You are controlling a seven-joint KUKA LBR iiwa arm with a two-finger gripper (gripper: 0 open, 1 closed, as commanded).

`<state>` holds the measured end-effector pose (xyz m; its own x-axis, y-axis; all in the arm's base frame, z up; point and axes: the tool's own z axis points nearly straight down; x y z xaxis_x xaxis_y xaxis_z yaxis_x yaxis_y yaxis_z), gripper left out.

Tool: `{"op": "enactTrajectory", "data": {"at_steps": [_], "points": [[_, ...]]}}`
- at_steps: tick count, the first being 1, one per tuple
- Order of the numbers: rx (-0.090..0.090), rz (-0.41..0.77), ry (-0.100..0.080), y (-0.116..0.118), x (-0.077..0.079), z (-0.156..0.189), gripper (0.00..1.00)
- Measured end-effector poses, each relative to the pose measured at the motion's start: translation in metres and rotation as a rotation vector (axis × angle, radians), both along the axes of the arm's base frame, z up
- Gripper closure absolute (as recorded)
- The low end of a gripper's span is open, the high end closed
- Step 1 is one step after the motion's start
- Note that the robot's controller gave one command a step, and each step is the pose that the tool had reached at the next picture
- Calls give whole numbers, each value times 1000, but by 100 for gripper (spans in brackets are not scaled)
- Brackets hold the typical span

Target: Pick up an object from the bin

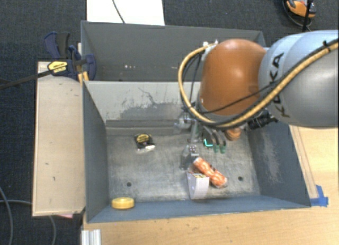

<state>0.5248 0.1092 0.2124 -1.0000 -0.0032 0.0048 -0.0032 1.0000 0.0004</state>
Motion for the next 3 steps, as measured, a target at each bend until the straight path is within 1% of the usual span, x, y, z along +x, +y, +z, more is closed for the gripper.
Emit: {"op": "enactTrajectory", "data": {"at_steps": [1, 2, 3], "points": [[1, -3, -8, -1, 2, 4, 0], [2, 34, -14, -35, 16, -52, 0], [0, -13, -2, -100, 10, -73, 0]]}}
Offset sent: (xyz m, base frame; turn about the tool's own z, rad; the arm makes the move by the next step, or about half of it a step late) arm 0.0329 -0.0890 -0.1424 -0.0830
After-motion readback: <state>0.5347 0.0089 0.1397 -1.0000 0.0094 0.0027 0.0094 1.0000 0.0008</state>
